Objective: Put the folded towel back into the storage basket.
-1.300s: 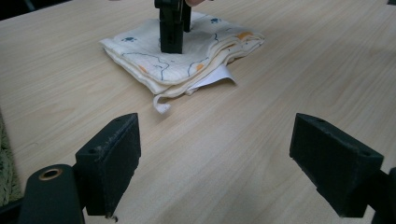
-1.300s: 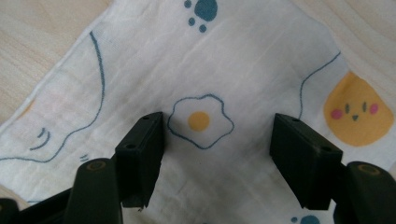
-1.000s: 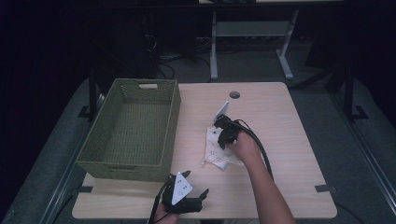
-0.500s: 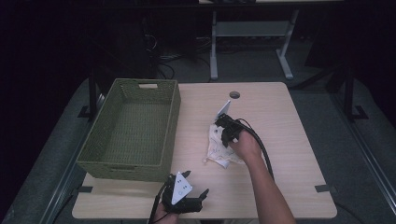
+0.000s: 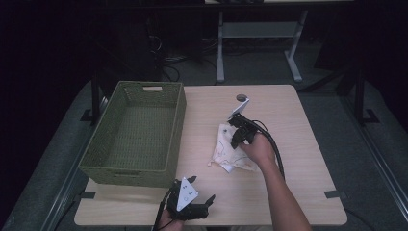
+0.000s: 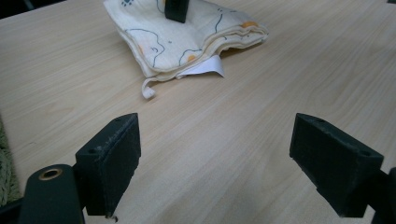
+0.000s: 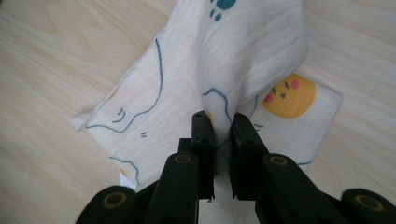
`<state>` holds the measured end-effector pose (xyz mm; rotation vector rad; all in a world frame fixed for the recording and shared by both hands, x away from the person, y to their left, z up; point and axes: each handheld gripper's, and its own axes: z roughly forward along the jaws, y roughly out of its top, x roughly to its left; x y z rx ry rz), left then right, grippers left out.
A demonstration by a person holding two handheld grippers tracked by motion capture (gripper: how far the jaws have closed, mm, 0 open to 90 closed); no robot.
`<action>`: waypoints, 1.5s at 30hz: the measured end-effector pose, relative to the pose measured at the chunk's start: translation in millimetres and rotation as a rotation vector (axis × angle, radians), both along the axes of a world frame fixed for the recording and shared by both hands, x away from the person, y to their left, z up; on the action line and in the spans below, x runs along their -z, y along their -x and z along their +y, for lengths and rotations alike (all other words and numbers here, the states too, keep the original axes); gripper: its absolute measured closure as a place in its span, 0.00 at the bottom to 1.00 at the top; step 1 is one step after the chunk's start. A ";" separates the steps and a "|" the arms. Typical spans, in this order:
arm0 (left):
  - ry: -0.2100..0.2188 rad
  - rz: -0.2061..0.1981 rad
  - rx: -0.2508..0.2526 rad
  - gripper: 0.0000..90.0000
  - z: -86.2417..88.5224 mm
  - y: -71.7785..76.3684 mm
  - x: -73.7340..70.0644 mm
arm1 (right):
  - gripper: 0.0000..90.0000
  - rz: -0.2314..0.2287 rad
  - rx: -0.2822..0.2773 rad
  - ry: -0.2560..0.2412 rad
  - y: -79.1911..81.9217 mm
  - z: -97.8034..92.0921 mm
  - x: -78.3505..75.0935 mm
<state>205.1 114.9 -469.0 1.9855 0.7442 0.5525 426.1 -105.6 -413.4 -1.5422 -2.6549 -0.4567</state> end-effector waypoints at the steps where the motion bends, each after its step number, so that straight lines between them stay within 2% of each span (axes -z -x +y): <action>1: 0.001 0.000 -0.001 0.19 0.1 0.0 0.0 | 0.91 0.000 0.003 -0.008 0.5 -0.9 -1.6; 9: 0.002 0.004 0.000 0.19 0.6 -0.3 -0.1 | 0.90 -0.007 0.011 -0.030 2.7 -4.6 -12.1; 23: 0.005 0.007 -0.001 0.19 0.9 -0.4 0.0 | 0.90 -0.031 0.002 -0.067 7.7 -4.1 -41.9; 37: 0.005 0.004 0.000 0.19 0.9 -0.6 0.2 | 0.90 -0.065 -0.012 -0.080 11.6 0.1 -69.3; 45: 0.005 0.005 0.000 0.19 0.9 -0.6 0.1 | 0.90 -0.080 -0.036 -0.094 13.1 10.3 -87.6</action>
